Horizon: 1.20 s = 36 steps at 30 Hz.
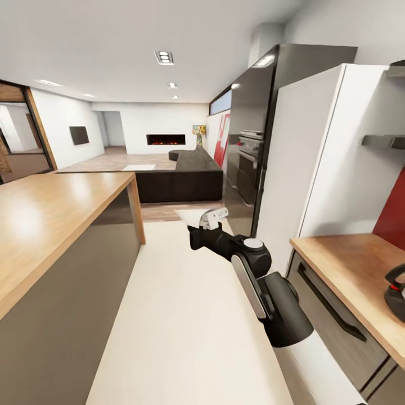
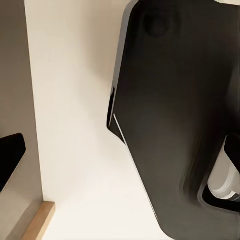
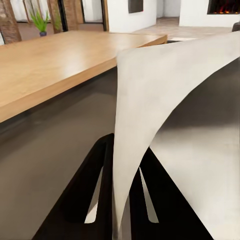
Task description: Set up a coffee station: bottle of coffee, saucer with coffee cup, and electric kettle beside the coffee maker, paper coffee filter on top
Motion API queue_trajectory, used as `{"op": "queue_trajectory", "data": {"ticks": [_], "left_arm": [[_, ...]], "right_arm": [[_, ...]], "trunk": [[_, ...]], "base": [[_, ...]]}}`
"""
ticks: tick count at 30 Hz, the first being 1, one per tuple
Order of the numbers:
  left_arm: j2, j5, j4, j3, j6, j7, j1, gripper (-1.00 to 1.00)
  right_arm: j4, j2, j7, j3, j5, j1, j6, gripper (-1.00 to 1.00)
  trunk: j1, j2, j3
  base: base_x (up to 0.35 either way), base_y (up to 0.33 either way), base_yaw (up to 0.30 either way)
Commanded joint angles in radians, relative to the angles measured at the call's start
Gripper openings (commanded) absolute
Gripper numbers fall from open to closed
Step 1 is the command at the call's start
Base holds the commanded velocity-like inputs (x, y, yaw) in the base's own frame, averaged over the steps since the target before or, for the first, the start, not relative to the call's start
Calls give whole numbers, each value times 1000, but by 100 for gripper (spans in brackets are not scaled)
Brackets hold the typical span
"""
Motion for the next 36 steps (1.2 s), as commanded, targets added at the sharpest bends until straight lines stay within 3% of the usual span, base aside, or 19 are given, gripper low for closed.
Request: {"op": "queue_trajectory", "data": {"ticks": [1, 9, 28, 36], "left_arm": [[0, 5, -2, 0, -1, 1, 0, 100], [0, 5, -2, 0, -1, 1, 0, 100], [-2, 4, -2, 0, -1, 1, 0, 100], [-2, 4, -2, 0, -1, 1, 0, 100]], "right_arm": [[-1, 1, -2, -1, -11, -1, 6, -100], [-6, -2, 0, -4, -13, -1, 5, -100], [-4, -2, 0, -4, -12, -1, 5, -100], [-4, -2, 0, -4, -12, -1, 5, -100]], "trunk": [[1, -2, -2], [1, -2, 0], [1, -2, 13], [1, -2, 18]], "base": [[331, 86, 7], [331, 80, -85], [282, 192, -242], [170, 37, -277]]}}
